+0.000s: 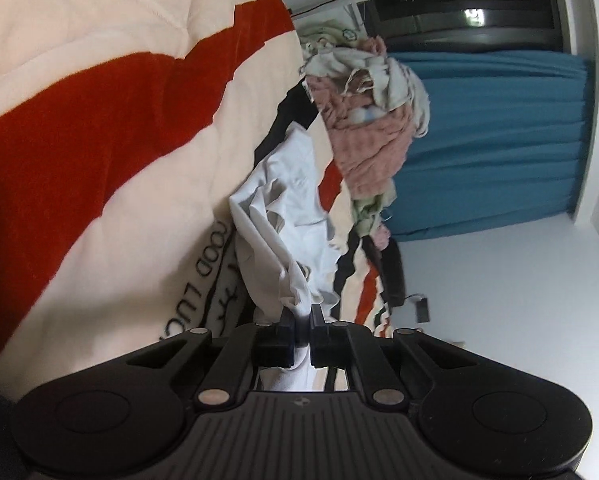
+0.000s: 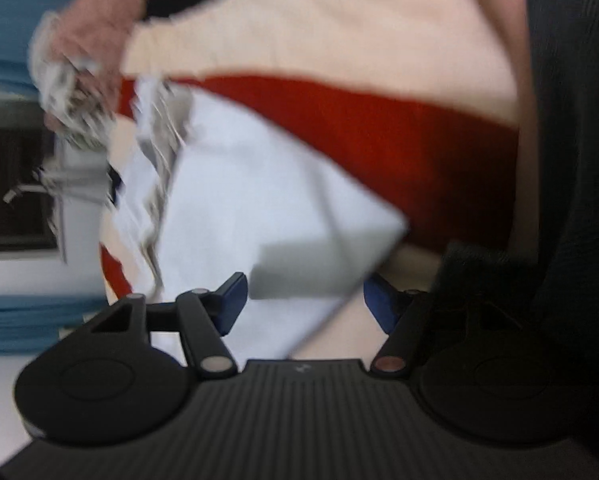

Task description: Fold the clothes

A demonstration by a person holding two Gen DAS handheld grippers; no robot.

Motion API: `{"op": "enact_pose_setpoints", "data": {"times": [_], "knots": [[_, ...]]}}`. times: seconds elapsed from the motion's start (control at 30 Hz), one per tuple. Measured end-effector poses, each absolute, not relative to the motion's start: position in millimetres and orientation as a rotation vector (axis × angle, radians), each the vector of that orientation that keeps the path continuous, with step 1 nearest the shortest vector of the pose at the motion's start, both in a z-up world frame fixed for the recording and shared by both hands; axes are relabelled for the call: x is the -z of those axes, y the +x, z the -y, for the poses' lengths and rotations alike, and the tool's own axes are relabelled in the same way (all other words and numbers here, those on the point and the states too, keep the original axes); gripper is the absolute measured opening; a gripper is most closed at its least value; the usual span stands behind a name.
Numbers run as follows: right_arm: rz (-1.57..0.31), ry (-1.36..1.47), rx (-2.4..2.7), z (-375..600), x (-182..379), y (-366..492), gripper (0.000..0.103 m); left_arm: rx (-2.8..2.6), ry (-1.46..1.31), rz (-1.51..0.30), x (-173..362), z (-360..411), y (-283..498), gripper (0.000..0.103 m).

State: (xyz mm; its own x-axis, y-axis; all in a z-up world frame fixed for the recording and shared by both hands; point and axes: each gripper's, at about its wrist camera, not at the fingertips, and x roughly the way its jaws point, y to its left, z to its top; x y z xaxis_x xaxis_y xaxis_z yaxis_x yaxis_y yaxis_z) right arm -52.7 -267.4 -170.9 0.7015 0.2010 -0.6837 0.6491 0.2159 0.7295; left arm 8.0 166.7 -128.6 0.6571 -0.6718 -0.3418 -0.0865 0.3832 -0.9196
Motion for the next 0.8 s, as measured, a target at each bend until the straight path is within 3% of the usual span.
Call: {"op": "enact_pose_setpoints", "data": {"times": [0.1,0.5,0.8], "knots": [[-0.721,1.335,0.365,266.2,165.8,-52.7,0.011,0.433,-1.109,-0.776,122.4,-167.9,7.9,0.006],[-0.460,1.109,0.068,296.7,44.6,-57.4,0.008,0.563,-1.067,-0.660,38.3,-168.9,-20.6,0.004],[-0.566,1.104,-0.008,308.0,61.0,-109.3,0.007,0.505,-1.092,-0.748,59.0,-180.7,-81.9,0.004]]}}
